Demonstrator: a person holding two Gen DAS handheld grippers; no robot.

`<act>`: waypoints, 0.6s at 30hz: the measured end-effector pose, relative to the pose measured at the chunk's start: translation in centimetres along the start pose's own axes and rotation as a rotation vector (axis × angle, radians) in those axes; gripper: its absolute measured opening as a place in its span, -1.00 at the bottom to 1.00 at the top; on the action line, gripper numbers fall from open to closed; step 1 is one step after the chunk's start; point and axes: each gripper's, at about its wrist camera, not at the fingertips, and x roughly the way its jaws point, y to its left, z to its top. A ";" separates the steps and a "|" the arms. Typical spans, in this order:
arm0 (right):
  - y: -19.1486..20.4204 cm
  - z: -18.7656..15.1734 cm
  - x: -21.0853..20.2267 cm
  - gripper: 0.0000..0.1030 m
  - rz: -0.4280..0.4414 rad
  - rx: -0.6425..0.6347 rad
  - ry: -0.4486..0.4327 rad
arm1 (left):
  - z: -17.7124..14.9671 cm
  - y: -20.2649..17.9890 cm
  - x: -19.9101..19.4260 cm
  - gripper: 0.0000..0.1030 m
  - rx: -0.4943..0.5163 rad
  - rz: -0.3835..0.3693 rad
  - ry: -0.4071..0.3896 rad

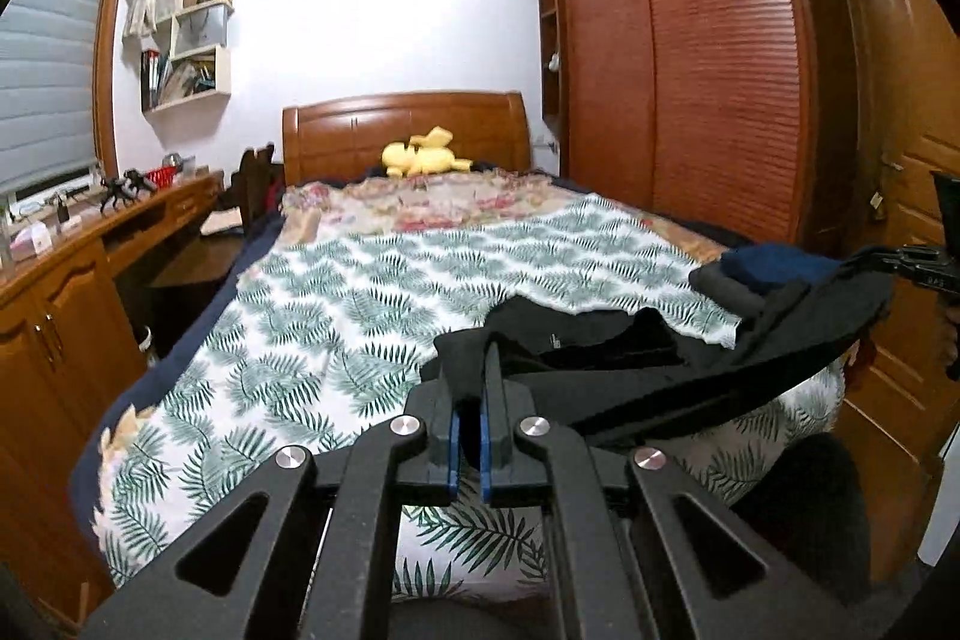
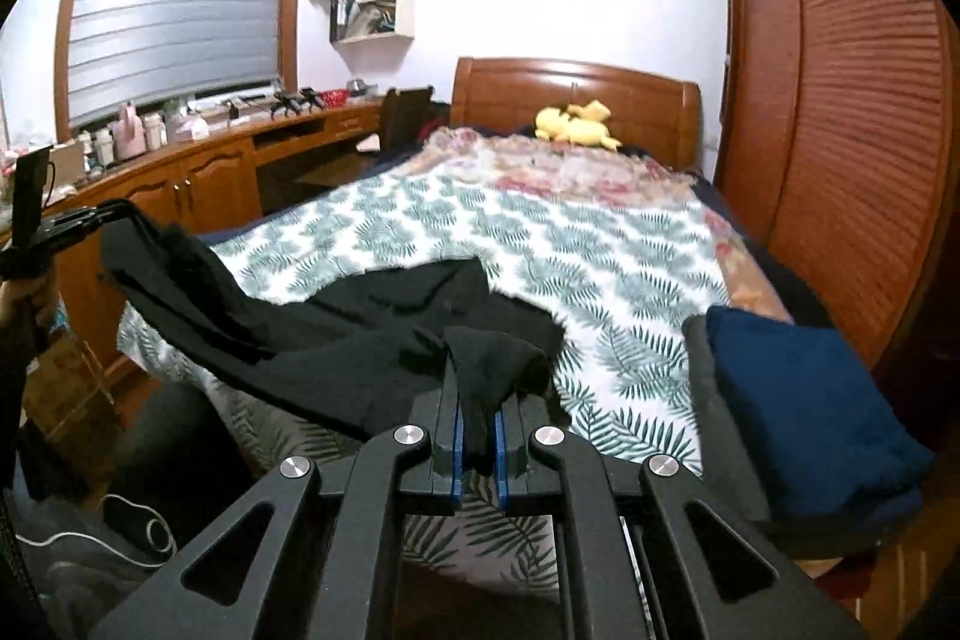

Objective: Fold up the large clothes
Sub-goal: 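Lift the coat with both grippers, fold it over onto itself, and release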

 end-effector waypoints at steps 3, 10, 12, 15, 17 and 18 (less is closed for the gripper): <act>0.3 -0.7 -1.6 -0.87 -0.003 -0.021 -0.017 | 0.7 -0.1 -1.3 -0.90 0.013 0.004 -0.024; -1.1 -1.5 3.7 -0.87 -0.016 -0.024 0.069 | 0.2 0.8 3.5 -0.90 -0.007 0.021 0.051; -1.6 -1.7 6.1 -0.87 -0.032 -0.030 0.102 | 0.0 1.0 5.9 -0.90 -0.005 0.031 0.079; -2.6 -1.6 9.9 -0.86 -0.045 -0.022 0.142 | 0.2 1.1 9.7 -0.90 -0.012 0.034 0.111; -3.4 -1.1 12.0 -0.86 -0.050 -0.008 0.158 | 0.5 1.2 12.3 -0.90 -0.008 0.042 0.119; -3.9 -0.9 13.4 -0.86 -0.058 -0.003 0.163 | 0.8 1.1 13.4 -0.90 -0.006 0.048 0.120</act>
